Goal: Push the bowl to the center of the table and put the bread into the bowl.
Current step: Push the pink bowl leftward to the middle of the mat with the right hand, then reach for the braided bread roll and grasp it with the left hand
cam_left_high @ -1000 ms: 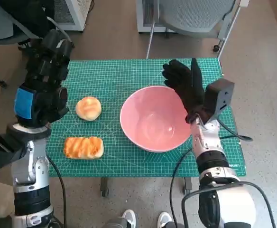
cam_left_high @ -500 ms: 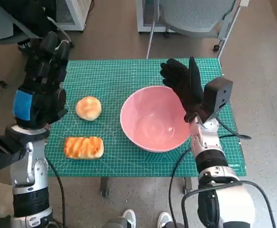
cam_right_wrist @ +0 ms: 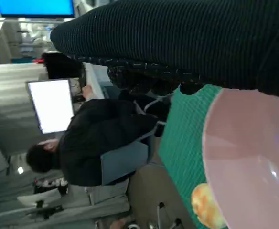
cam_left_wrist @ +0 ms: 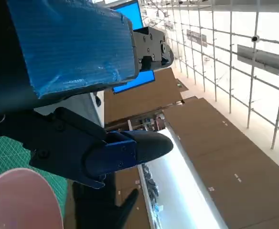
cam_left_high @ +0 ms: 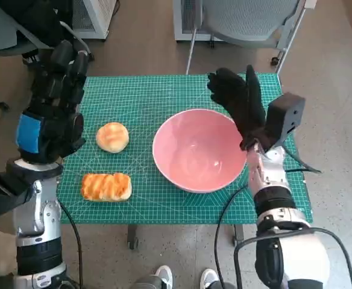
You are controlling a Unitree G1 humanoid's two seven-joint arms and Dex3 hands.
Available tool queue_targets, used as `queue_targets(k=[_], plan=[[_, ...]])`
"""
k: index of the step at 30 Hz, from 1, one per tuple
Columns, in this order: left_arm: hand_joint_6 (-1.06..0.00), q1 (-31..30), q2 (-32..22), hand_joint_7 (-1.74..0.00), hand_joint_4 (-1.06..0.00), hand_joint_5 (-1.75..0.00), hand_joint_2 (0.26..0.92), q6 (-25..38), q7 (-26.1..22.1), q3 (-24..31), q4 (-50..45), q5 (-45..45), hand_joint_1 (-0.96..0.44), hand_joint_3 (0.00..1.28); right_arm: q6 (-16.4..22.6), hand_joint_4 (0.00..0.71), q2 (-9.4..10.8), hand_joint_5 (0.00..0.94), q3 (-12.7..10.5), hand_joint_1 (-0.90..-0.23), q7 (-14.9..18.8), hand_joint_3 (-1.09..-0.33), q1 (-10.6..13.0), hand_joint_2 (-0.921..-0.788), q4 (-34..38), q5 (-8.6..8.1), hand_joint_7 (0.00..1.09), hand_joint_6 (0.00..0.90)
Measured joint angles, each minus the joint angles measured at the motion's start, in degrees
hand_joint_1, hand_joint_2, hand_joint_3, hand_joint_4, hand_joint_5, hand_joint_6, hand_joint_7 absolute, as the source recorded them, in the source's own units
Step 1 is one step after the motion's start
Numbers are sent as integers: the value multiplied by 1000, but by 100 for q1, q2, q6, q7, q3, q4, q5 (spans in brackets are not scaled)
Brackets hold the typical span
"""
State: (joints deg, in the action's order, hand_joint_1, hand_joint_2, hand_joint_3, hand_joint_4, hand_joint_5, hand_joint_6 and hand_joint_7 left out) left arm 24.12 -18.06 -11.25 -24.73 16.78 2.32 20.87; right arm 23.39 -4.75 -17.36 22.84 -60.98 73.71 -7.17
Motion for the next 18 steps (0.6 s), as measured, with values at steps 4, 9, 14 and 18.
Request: queue_targets(k=[4, 9, 14, 18], plan=[[1, 1, 2, -282, -8, -3, 921, -1, 24, -16, 1, -2, -659, 567, 159, 317, -53, 6, -32, -661, 155, -861, -40, -921, -86, -80, 37, 401], [1, 7, 9, -284, -7, -3, 921, -4, 55, -41, 17, -7, -659, 573, 415, 323, -135, 7, -55, -673, 372, -835, -85, -921, -188, -180, 37, 398], [1, 17, 28, -293, -2, -1, 921, -4, 78, -87, 17, -9, -662, 581, 717, 326, -194, 6, -108, -675, 695, -813, -90, -921, -306, -310, 35, 395], [1, 48, 51, -300, 0, 0, 921, -4, 85, -138, 17, -7, -663, 582, 987, 317, -206, 1, -186, -683, 1078, -799, -89, -921, -441, -509, 29, 384]])
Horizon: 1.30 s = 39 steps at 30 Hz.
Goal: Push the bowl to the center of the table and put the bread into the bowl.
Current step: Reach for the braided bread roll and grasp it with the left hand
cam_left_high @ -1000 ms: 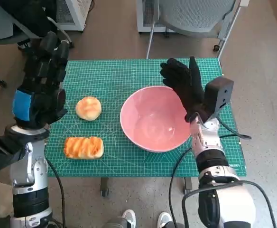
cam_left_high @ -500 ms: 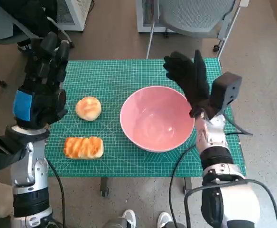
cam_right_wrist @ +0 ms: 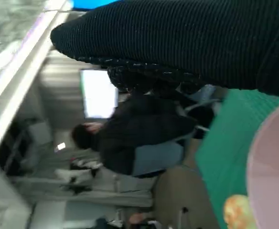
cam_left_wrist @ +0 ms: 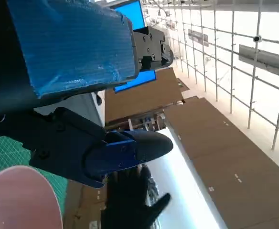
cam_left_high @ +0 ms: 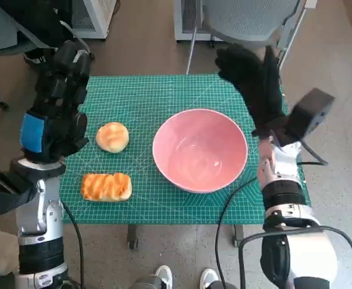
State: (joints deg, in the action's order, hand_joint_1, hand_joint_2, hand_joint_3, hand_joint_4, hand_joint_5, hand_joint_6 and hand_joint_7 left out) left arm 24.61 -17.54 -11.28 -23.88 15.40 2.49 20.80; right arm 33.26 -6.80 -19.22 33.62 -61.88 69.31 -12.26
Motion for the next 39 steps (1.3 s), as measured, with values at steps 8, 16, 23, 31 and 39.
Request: queue_targets(k=[8, 16, 23, 31, 39], plan=[[1, 78, 23, -303, 1, 1, 921, 2, 15, -82, 0, 8, -671, 580, 447, 312, -90, 2, -35, -699, 603, -774, 5, -921, -284, -279, 20, 370], [1, 171, 54, -305, 1, 1, 921, 23, 25, -116, 2, 28, -661, 577, 685, 299, -236, 0, -41, -707, 1152, -765, 13, -921, -654, -580, 19, 371], [1, 256, 111, -308, -2, -1, 921, 37, 48, -175, 39, 18, -656, 578, 766, 287, -295, 0, -25, -706, 1462, -762, 56, -921, -942, -768, 10, 355], [1, 343, 139, -309, -8, -4, 921, 42, 62, -224, 81, 9, -660, 573, 786, 280, -381, 0, -6, -705, 1611, -756, 132, -921, -1033, -825, 4, 345], [1, 395, 141, -314, -10, -6, 921, 39, 55, -267, 99, -25, -663, 563, 803, 273, -404, 0, -1, -693, 1624, -758, 187, -921, -1079, -832, 1, 340]])
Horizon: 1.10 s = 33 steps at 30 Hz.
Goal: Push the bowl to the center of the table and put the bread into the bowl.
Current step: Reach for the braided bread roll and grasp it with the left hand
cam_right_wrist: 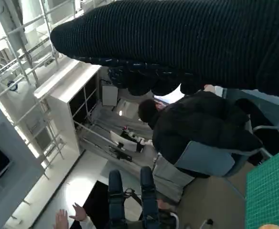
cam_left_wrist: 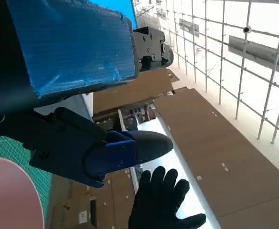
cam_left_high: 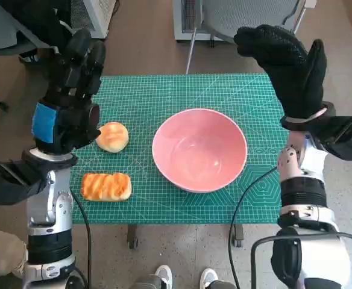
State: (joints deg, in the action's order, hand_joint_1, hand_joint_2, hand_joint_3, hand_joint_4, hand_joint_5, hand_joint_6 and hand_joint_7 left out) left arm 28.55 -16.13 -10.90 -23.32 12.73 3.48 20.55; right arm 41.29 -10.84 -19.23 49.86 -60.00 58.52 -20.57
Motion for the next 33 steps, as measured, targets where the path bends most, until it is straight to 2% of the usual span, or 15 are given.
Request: queue_targets(k=[9, 12, 13, 14, 15, 18, 22, 28, 33], plan=[[1, 16, -21, -344, -14, -7, 921, -74, -62, -55, 2, -60, -657, 536, 22, 276, -16, 2, 18, -689, -3, -765, 73, -921, -161, -1, 1, 339], [1, -13, -156, -355, -19, -10, 921, 4, -88, -102, -116, -229, -655, 480, 23, 280, -19, 4, 20, -688, -2, -767, 90, -921, -204, -5, 4, 345], [1, -35, -231, -372, -29, -14, 893, 65, -97, -123, -192, -294, -656, 443, 23, 281, -19, 4, 21, -689, -2, -770, 97, -921, -218, -6, 5, 347], [1, -87, -363, -377, -32, -16, 883, 199, -103, -158, -358, -456, -657, 429, 24, 282, -18, 5, 24, -689, -2, -771, 103, -921, -234, -8, 5, 348], [1, -147, -549, -397, -47, -17, 847, 364, -114, -201, -540, -658, -638, 367, 25, 282, -18, 4, 30, -688, -2, -774, 111, -921, -250, -7, 6, 348], [-23, -326, -1180, -399, -78, -14, 796, 920, -281, -299, -1126, -1275, -583, 220, 35, 283, -23, 4, 25, -684, -2, -779, 126, -921, -280, -8, 6, 349], [-158, -562, -2039, -225, -86, -4, 745, 1789, -571, -375, -1945, -2136, -447, 52, 38, 283, -37, 4, 21, -684, -2, -786, 132, -921, -311, -7, 6, 350], [-271, -855, -3007, -94, -99, -3, 727, 3297, -1078, -656, -3217, -3393, -318, 6, 49, 281, -38, 2, 21, -681, 0, -793, 133, -921, -333, -8, 4, 346], [-308, -1176, -3281, -63, -117, -8, 720, 4336, -1253, -1032, -4240, -4259, -294, 1, 79, 277, -38, 0, 21, -674, 44, -804, 163, -921, -330, -73, 2, 343]])
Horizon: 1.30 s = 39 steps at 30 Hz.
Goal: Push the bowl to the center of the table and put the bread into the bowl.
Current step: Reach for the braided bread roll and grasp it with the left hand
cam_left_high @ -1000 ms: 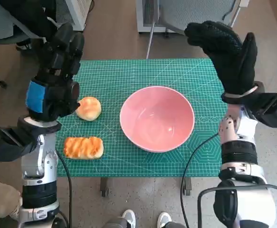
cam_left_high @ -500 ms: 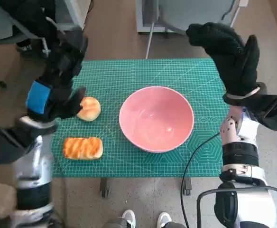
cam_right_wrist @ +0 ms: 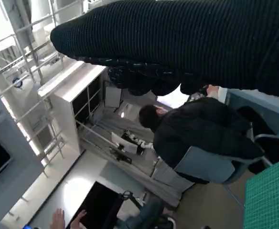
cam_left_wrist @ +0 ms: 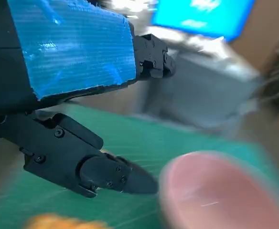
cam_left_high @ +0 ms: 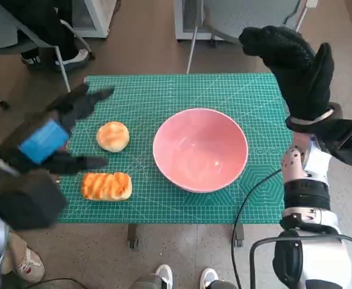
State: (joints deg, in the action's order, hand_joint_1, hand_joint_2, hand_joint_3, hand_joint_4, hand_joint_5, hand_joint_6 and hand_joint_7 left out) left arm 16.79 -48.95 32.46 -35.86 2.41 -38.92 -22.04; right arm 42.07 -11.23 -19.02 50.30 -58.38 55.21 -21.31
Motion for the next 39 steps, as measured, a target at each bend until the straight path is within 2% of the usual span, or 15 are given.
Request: queue_targets(k=[11, 24, 39], plan=[[-341, -348, 13, -38, -136, -7, 713, 572, -37, -527, -438, -693, -318, 0, 1, 275, 0, 0, -5, -690, 109, -807, 29, -921, 79, -122, 2, 342], [-349, -424, 66, -15, -136, -1, 713, 586, -146, -987, -277, -1075, -367, 0, -86, 271, -3, 0, -32, -709, 162, -801, 31, -921, 113, -184, 3, 345], [-348, -509, 373, -4, -150, -3, 718, 587, -152, -1368, 107, -1471, -343, 1, -293, 280, -21, 4, -30, -707, 157, -798, 103, -921, -9, -305, 7, 353]])
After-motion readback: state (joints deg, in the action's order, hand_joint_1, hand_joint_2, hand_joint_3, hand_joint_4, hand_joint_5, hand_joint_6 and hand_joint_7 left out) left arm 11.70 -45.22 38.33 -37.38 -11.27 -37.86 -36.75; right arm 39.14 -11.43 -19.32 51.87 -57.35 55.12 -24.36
